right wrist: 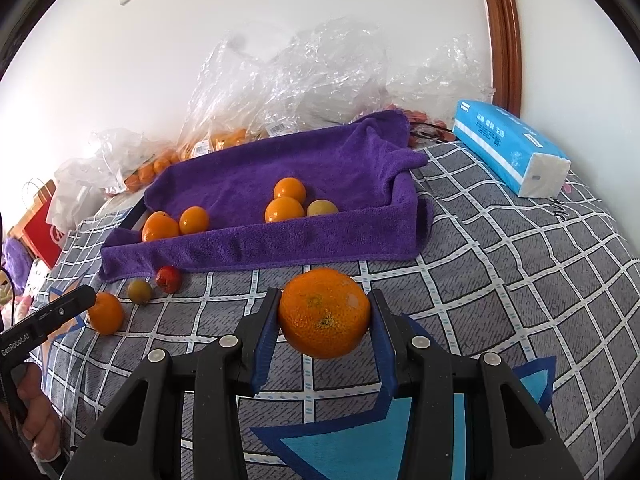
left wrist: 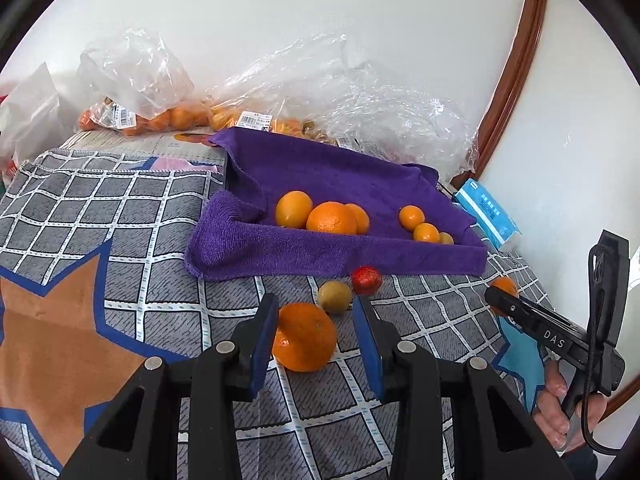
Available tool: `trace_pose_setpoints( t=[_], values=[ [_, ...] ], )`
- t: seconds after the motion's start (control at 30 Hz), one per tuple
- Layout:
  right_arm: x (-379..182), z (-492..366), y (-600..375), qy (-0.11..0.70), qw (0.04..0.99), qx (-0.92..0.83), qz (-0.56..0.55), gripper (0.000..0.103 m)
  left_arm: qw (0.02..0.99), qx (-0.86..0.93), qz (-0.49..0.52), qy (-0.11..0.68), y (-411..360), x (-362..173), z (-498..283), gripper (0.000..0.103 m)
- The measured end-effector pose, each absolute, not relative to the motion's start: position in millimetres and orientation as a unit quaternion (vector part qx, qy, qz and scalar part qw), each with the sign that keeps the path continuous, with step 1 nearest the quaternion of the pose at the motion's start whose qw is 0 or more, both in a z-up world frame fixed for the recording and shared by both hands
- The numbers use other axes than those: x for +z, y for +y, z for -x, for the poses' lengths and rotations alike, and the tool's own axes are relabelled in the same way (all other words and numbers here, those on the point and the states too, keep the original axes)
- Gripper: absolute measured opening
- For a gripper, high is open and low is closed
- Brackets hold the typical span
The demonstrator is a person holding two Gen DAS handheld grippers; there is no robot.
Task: Organize fruits
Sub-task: 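Lift the held large oranges off the cloth with both tools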
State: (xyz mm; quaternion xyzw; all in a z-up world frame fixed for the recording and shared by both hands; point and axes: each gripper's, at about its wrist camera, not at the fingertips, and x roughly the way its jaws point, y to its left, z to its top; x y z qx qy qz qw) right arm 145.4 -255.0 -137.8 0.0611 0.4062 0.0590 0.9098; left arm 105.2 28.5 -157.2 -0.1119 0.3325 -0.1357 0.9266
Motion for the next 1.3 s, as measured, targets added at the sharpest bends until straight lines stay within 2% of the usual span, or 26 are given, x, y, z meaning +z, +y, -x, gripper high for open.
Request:
trace_pose_setpoints(
  t=[0.6,0.9,1.07,1.3],
  values=[
    [-126,-134,-253,0.412,0.907,0.048,-0.073,0.043,0.925,-0.142,0.128,0.329,35,-155,-100,0.035],
    [-107,-146,-241,0.397,0.913,0.055,-0.076,0.043,0.921,-0.154,0.145,0.328,37,-124,-104,0.035],
    [-103,-158,-233,0.39,0.915,0.066,-0.079,0.043,0.92,-0.148,0.146,0.331,41,-114,-117,0.029],
    [-104,-174,-223,0.387,0.915,0.079,-0.08,0.043,0.911,-0.142,0.165,0.351,55,-127,-132,0.029]
  ],
)
